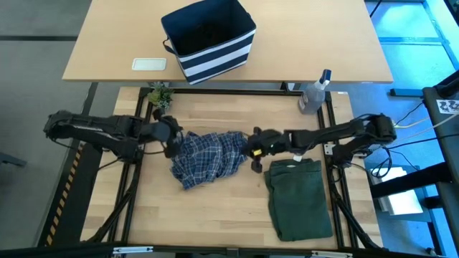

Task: Fold Laundry from Bin
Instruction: Fold the blue checkered pants

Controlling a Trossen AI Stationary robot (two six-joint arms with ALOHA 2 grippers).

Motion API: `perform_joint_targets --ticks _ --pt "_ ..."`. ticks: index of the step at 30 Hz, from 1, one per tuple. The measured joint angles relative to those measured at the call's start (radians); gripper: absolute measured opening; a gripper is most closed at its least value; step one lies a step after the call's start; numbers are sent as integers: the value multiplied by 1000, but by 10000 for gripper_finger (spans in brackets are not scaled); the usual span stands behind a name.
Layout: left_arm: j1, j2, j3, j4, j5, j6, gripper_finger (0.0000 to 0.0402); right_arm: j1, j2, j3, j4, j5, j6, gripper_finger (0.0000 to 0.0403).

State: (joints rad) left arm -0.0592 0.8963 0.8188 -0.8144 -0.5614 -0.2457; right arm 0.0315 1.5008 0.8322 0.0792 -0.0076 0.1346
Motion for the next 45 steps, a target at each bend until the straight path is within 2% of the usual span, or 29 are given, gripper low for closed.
perform_joint_targets --ticks 4,6,11,14,18,22,25,32,35,42,45 --pt "75 0 -15 -81 11 -46 4 38 74 0 39 -10 20 44" --pt "108 0 -46 -82 66 -59 2 45 105 0 46 -17 33 44" --pt "182 1 -172 6 229 -61 2 39 176 1 69 -19 72 44" --pt "204 2 -248 86 271 -81 1 24 200 1 79 -9 92 44" --pt "219 2 -297 150 282 -120 3 -23 220 1 77 17 101 44" --pt "223 2 -323 212 354 -207 3 -80 221 1 81 52 101 44" --pt "216 8 -348 249 416 -272 3 -132 221 2 82 51 101 44" --pt "183 86 -405 277 487 -405 4 -231 221 5 91 24 91 44" --pt "146 138 -413 399 534 -416 4 -267 221 5 97 2 71 44" --pt "35 286 -413 801 657 -393 4 -316 221 19 108 -17 46 44" --pt "1 329 -405 893 689 -344 4 -316 214 37 94 -19 11 44"
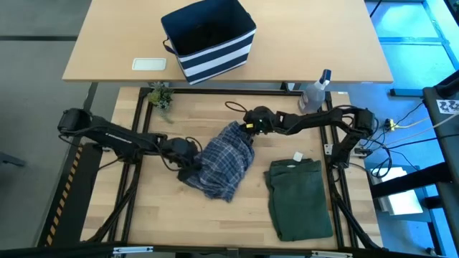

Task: Fold Laundry from Bin
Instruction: Fold the blue checkered pants

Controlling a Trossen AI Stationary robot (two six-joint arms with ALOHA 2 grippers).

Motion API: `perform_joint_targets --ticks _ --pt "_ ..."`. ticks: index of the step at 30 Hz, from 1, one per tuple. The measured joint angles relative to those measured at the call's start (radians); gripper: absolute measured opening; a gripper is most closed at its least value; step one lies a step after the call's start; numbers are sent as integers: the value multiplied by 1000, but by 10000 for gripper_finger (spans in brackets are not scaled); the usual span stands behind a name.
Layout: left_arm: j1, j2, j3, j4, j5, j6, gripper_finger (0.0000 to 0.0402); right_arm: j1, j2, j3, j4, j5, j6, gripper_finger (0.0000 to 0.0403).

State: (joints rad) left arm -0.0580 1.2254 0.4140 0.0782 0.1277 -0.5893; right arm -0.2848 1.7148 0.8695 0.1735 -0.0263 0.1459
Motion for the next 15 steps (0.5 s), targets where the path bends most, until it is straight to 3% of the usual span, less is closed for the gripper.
perform_joint_targets --ticks 7,15 --pt "-11 -59 67 -95 -56 51 2 31 -110 51 -172 28 -24 44" --pt "-3 -153 84 -318 -221 65 1 189 -140 42 -334 94 45 44"
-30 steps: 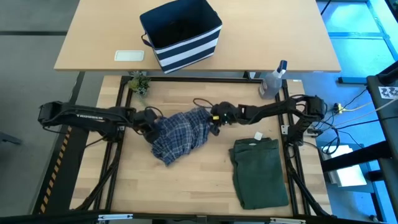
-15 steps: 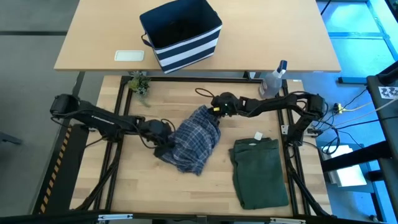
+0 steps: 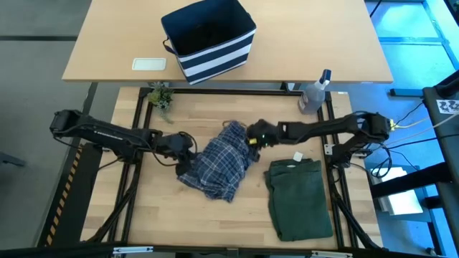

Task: Fold Laundry from Bin
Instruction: Fold the blue checkered pants

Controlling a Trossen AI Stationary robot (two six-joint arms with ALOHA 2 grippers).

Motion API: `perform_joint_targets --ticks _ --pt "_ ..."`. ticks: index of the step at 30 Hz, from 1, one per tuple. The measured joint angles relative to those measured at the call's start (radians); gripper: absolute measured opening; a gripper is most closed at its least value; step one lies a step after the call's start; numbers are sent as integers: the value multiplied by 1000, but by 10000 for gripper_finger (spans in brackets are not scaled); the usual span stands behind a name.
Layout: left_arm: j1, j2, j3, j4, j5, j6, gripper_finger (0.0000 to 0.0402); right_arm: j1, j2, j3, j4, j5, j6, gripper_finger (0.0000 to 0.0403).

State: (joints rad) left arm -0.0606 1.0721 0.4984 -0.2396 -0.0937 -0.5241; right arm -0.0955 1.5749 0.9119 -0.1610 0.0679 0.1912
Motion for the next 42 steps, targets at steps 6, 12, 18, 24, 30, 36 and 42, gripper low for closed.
perform_joint_targets --ticks 6,12,18,24,30,36,42 --pt "9 60 -2 -162 -25 -113 1 59 90 -12 2 36 45 44" --pt "-27 187 -2 29 64 -127 0 8 175 -13 36 71 38 44" --pt "-66 336 -2 298 207 -69 0 -88 203 -12 168 56 -24 44" --pt "-84 387 15 420 271 -19 0 -158 187 30 142 -20 -91 44" --pt "-77 245 31 223 205 -14 0 -146 70 74 -14 -22 -119 44" --pt "-78 57 38 118 -43 27 0 -73 -73 74 -137 -7 -120 44" --pt "-68 17 39 124 -115 174 11 3 -103 73 -244 -35 -121 46"
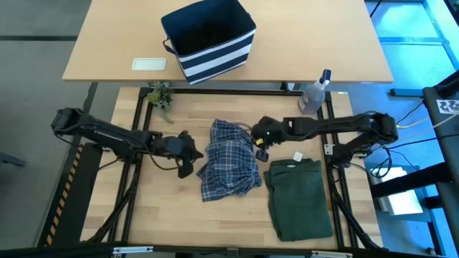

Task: Fold Laundry from Bin
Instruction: Fold the blue checkered pants, then stack the blue checkered pants on top of the green polo shirt

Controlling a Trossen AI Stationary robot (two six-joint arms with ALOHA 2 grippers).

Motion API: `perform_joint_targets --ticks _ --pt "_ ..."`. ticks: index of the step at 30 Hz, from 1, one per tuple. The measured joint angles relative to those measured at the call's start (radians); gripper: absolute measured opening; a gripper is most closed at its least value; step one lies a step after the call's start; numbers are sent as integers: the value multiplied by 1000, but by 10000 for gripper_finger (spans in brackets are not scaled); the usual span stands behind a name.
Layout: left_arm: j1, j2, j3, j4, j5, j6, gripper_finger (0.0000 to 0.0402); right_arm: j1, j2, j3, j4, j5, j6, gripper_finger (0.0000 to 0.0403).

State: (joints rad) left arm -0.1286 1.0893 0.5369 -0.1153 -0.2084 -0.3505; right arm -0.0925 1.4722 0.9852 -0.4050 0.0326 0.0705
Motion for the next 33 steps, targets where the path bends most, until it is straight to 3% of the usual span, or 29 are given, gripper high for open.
perform_joint_targets --ticks 6,17,22,30,33 --pt "2 69 0 23 9 121 75 78 17 -49 -10 -12 -104 97" --pt "59 268 0 22 11 123 212 104 43 -172 46 187 -126 251" --pt "58 314 0 88 -63 306 233 115 98 -177 92 242 -205 276" --pt "-47 316 0 123 -218 680 236 164 131 -177 73 436 -353 285" --pt "-96 316 0 136 -276 798 236 188 131 -177 81 455 -393 289"
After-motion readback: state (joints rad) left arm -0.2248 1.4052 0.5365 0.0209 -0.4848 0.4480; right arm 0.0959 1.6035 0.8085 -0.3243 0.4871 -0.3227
